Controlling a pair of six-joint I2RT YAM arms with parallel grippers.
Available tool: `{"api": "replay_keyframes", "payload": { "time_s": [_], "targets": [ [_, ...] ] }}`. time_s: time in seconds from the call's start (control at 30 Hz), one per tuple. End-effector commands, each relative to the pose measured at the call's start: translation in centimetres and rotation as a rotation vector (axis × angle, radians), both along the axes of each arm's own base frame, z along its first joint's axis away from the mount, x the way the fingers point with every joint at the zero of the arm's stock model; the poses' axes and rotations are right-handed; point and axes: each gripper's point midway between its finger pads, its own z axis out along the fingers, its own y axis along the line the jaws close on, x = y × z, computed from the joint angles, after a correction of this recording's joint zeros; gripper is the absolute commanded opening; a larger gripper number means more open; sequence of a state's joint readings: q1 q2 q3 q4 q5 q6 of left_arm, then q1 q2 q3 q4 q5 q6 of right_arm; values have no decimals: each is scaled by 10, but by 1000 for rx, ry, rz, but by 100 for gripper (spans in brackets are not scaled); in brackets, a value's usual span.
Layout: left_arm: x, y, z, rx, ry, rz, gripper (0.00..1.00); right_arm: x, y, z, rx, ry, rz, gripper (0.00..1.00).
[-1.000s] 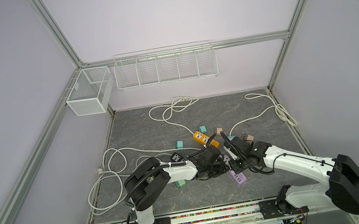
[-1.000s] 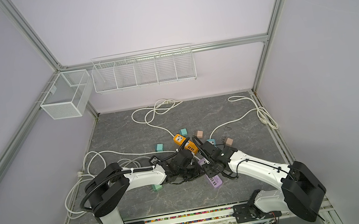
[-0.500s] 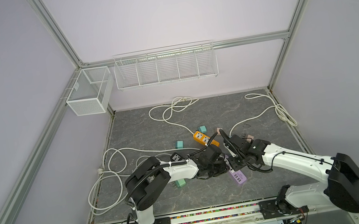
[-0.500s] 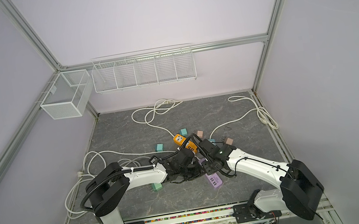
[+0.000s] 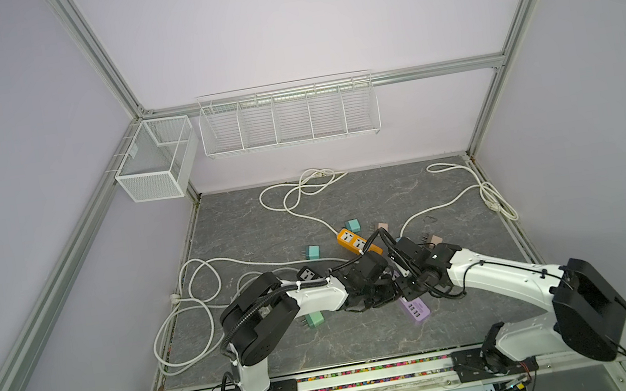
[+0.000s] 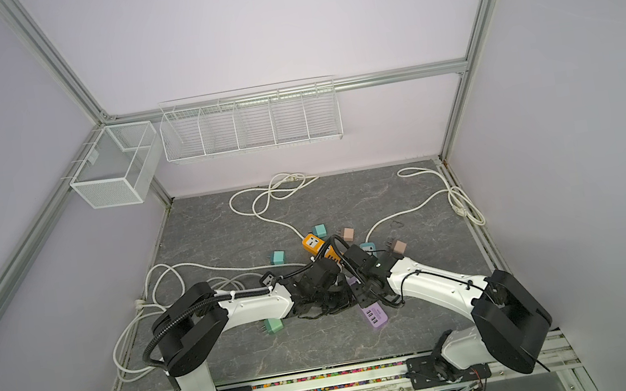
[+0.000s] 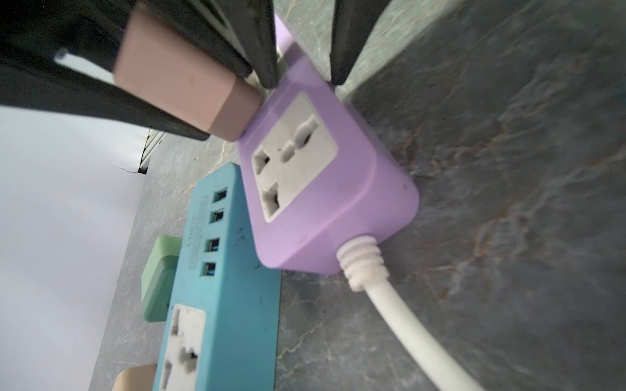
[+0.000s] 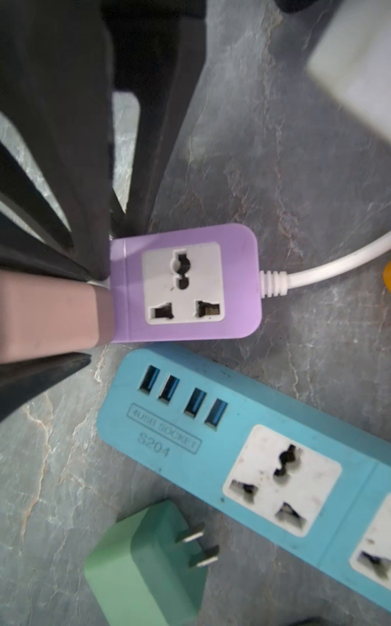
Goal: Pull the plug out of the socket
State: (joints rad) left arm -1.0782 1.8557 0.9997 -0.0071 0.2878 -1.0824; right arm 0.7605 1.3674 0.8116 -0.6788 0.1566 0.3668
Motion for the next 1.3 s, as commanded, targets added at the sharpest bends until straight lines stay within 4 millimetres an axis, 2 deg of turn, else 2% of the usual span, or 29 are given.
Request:
{"api": "replay_keyframes", "payload": {
  "time_s": [0.0, 0.27, 0.37, 0.43, 0.53, 0.67, 0.73, 0.83, 0.9, 0.97, 1.13, 1.2, 1.27],
  "targets": [
    [-13, 40, -58, 226, 59, 22, 28, -4, -3, -4, -7, 22, -7, 36],
    [-22, 61, -78, 285, 87, 25, 28, 0, -11, -2, -47, 6, -31, 28],
    [-24, 66, -84, 306, 111, 50, 28, -4, 2, -3, -7, 25, -10, 26],
    [-26, 71, -89, 321, 117, 53, 28, -2, 3, 0, 5, 15, -14, 25],
    [-29, 79, -95, 345, 125, 58, 28, 5, -4, 8, 9, -13, -24, 25],
    [-34, 87, -104, 372, 142, 63, 26, 10, -17, 8, -18, -4, -45, 24],
    [-35, 90, -106, 378, 146, 70, 26, 9, -11, 7, 5, 1, -31, 23],
    [-35, 90, -107, 378, 143, 71, 26, 1, 14, 6, 90, 18, 24, 23],
    [-35, 90, -108, 382, 145, 72, 26, -1, 21, 5, 98, 20, 38, 22],
    [-35, 91, -108, 386, 146, 74, 26, 0, 17, 5, 74, 11, 32, 22],
    [-36, 99, -113, 417, 150, 97, 26, 14, -17, 13, -80, -51, -37, 22],
    [-37, 102, -117, 420, 158, 104, 26, 14, -10, 14, -46, -51, -22, 22],
    [-37, 102, -118, 422, 159, 108, 26, 8, 7, 12, 27, -34, 15, 22]
  ]
}}
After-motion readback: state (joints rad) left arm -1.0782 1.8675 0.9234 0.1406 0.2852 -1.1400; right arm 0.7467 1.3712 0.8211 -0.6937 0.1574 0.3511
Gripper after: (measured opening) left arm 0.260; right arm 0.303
